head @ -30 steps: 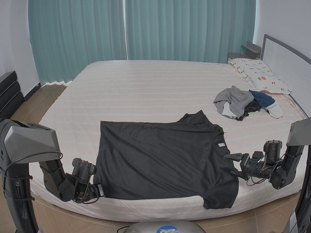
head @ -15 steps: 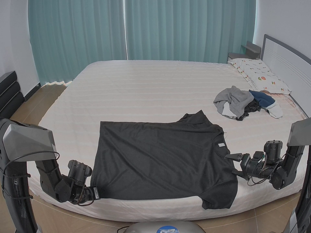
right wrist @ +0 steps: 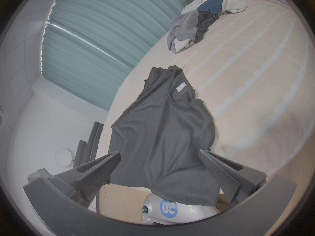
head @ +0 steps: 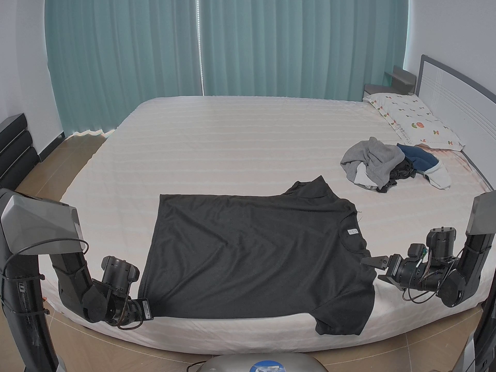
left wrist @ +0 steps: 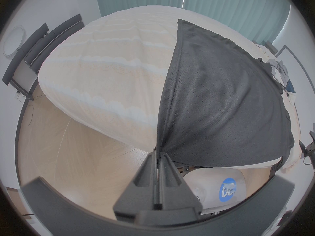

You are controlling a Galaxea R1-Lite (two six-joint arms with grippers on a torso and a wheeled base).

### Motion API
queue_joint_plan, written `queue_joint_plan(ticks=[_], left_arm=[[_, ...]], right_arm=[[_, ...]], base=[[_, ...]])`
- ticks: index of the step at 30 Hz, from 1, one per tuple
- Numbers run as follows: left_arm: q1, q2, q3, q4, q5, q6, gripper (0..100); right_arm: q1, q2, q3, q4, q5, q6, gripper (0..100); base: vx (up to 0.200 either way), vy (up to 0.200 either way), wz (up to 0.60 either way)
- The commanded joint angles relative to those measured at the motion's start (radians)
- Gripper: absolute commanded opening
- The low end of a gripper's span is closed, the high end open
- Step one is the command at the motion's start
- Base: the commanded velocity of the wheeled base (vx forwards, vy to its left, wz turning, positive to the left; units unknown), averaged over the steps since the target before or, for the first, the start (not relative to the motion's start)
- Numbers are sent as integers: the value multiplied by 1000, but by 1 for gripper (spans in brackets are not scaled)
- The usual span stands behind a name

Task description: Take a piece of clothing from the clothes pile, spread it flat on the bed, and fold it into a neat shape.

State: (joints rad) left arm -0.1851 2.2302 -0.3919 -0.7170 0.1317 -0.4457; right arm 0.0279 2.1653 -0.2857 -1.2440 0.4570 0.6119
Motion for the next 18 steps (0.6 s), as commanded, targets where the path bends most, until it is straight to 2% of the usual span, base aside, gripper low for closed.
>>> queue_joint_plan(ticks=[1,4,11,18], left_arm=[[1,6,7,-5,0,2,0],[1,8,7,-5,0,2,0],[-2,8,7,-7,0,2,0],[-1,8,2,-7,0,-2,0]], right_arm=[[-13,70,-1,44,0,-61,100],[-14,97,-1,54,0,-100,100],[-14,105,7,55,-8,-120,100],[-13,140,27,64,-9,-219,100]], base=[[0,0,0],[0,0,0],[0,0,0],[0,0,0]])
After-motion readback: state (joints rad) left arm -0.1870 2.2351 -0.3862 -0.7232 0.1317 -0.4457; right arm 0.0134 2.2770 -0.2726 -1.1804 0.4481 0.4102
